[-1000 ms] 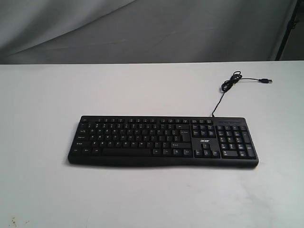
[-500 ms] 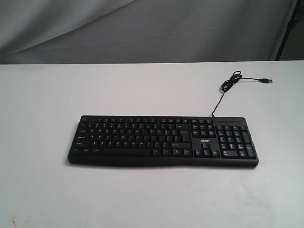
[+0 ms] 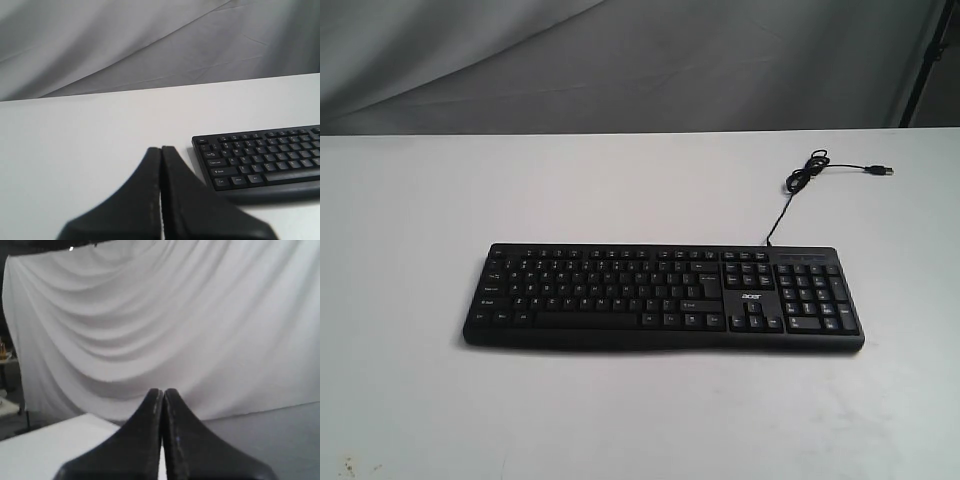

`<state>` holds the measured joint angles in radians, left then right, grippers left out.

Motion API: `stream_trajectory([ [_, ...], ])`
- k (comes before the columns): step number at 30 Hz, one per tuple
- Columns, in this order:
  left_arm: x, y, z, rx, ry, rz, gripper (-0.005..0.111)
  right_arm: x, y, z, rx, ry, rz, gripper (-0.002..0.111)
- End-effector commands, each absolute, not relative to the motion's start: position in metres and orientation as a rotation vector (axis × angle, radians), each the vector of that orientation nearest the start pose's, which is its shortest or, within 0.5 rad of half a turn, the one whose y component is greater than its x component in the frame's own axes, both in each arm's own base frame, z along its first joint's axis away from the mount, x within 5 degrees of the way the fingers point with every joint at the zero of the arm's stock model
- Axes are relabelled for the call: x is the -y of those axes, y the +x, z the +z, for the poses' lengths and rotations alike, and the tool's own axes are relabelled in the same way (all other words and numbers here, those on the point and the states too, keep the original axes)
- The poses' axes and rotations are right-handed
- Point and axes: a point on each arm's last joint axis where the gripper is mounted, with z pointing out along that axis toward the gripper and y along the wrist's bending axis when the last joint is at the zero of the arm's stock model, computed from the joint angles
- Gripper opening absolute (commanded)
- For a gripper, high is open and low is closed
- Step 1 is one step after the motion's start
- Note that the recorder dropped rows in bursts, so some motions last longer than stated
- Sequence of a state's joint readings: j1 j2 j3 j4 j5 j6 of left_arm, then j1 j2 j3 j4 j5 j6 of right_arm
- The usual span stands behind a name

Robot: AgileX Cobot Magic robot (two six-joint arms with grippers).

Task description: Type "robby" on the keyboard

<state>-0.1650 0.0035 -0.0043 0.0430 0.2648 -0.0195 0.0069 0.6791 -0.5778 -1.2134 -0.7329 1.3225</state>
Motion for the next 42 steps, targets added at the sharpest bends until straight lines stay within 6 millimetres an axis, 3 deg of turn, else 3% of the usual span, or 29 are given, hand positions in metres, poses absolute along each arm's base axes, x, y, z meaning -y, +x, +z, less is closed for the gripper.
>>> stream_trajectory([
  [1,0.008,0.055,0.190,-1.736,0.161,-0.097,0.000,-0.059,0.205,0.396,-1.412,-0.555,0.531,0.000],
  [5,0.008,0.055,0.190,-1.736,0.161,-0.097,0.000,-0.047,0.254,0.415,-1.422,-0.599,0.220,0.000],
  [8,0.008,0.055,0.190,-1.736,0.161,-0.097,0.000,-0.027,0.272,0.434,-1.435,-0.640,-0.225,0.000],
  [13,0.008,0.055,0.190,-1.736,0.161,-0.097,0.000,0.021,0.267,0.461,-1.449,-0.162,-0.790,0.000],
  [14,0.008,0.055,0.190,-1.736,0.161,-0.097,0.000,0.027,0.265,0.469,-1.470,-0.132,-0.849,0.000],
  [15,0.008,0.055,0.190,-1.736,0.161,-0.097,0.000,0.026,0.267,0.470,-1.530,-0.123,-0.788,0.000],
  [16,0.008,0.055,0.190,-1.736,0.161,-0.097,0.000,0.023,0.274,0.476,-1.628,-0.061,-0.578,0.000],
  [17,0.008,0.055,0.190,-1.736,0.161,-0.097,0.000,0.020,0.278,0.481,-1.657,-0.068,-0.493,0.000],
  [19,0.008,0.055,0.190,-1.736,0.161,-0.097,0.000,-0.002,0.297,0.480,-1.838,-0.268,-0.214,0.000],
  [21,0.008,0.055,0.190,-1.736,0.161,-0.097,0.000,-0.040,0.321,0.455,-2.003,-0.746,0.215,0.000],
  [23,0.008,0.055,0.190,-1.736,0.161,-0.097,0.000,-0.062,0.337,0.424,-2.028,-0.970,0.447,0.000],
  [26,0.008,0.055,0.190,-1.736,0.161,-0.097,0.000,-0.096,0.360,0.371,-2.122,-1.111,0.472,0.000],
  [29,0.008,0.055,0.190,-1.736,0.161,-0.097,0.000,-0.153,0.373,0.317,-2.087,-1.284,0.476,0.000],
  [32,0.008,0.055,0.190,-1.736,0.161,-0.097,0.000,-0.194,0.368,0.290,-2.053,-1.420,0.531,0.000],
  [37,0.008,0.055,0.190,-1.736,0.161,-0.097,0.000,-0.246,0.356,0.256,-1.957,-1.621,0.547,0.000],
  [42,0.008,0.055,0.190,-1.736,0.161,-0.097,0.000,-0.283,0.339,0.249,-1.862,-1.682,0.535,0.000],
])
